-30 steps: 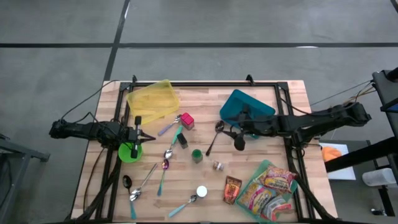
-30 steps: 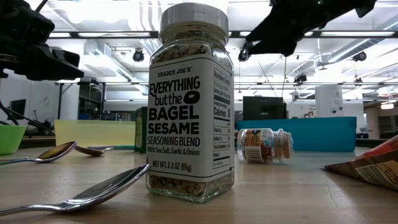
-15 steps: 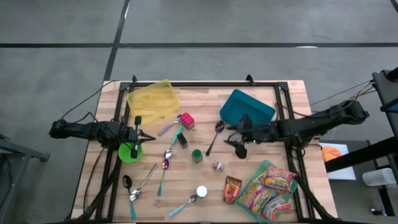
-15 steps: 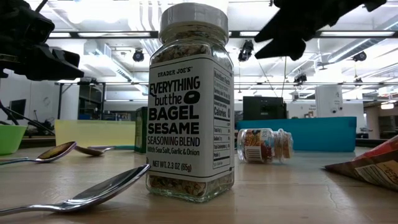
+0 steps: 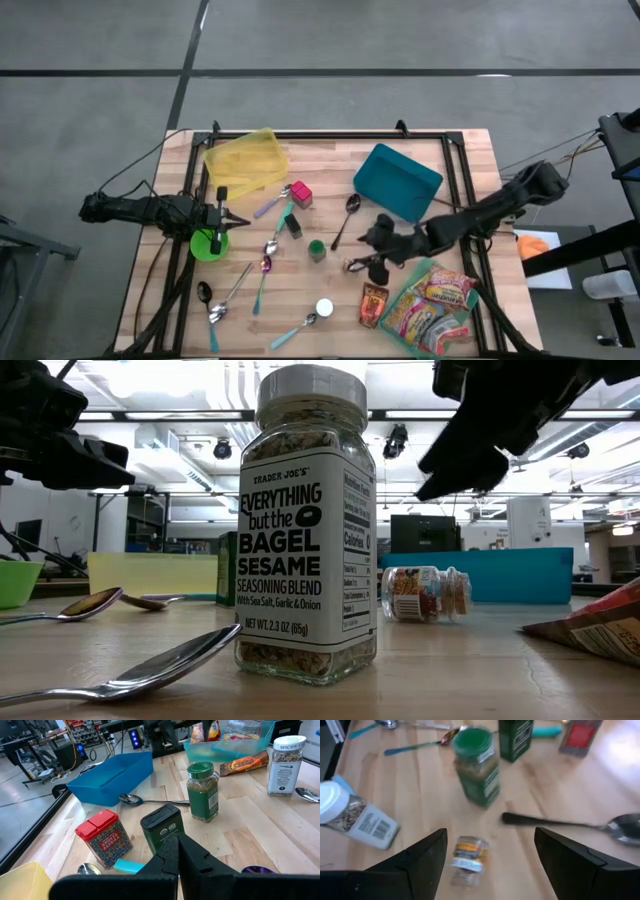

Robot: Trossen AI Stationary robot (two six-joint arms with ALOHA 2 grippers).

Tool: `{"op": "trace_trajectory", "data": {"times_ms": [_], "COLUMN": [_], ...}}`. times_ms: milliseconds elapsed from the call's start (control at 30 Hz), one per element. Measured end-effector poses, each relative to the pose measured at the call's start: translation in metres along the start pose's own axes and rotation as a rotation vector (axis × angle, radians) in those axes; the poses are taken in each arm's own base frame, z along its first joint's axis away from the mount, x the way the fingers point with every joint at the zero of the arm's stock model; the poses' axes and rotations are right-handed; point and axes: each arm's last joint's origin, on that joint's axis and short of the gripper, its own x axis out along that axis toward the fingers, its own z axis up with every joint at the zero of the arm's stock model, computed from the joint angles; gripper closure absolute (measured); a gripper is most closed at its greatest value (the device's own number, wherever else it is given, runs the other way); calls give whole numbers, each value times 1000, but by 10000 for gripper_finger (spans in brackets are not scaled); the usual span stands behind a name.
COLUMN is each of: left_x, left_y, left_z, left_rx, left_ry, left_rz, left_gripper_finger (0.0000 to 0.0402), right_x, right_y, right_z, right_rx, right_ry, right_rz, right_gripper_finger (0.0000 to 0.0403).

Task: Pick & Place Food Item
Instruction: Put the brown seasoning bottle into the blue bin

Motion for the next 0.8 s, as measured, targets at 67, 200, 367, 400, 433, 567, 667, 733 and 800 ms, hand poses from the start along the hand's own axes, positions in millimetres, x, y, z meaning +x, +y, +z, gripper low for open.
{"op": "trace_trajectory", "data": {"times_ms": [67,200,367,400,433,567,667,733,800], "left_x": [0,0,0,0,0,0,0,0,0], "left_y": [0,0,0,0,0,0,0,0,0], "left_z": [0,0,0,0,0,0,0,0,0], "left_rx": [0,0,0,0,0,1,1,1,1], "left_ry": [0,0,1,2,2,5,5,6,6], "left_rz": [0,0,0,0,-1,-1,-1,-1,-1], "left_gripper_finger": [401,401,401,401,401,401,401,401,401], "right_x": [4,8,8,7,6,2,4,6,9], "right_y": [4,13,30,33,37,47,47,47,47], "right_z": [-6,-19,-39,-43,-46,-56,-60,-61,-64], "right_rx": [12,29,27,24,14,-15,17,17,14], "right_ry": [25,57,26,12,-8,-49,-45,-28,-21], "right_rz": [-4,-2,-51,-63,-71,-92,-97,-92,-91], "right_gripper_finger": [108,108,108,108,108,108,108,108,108]}}
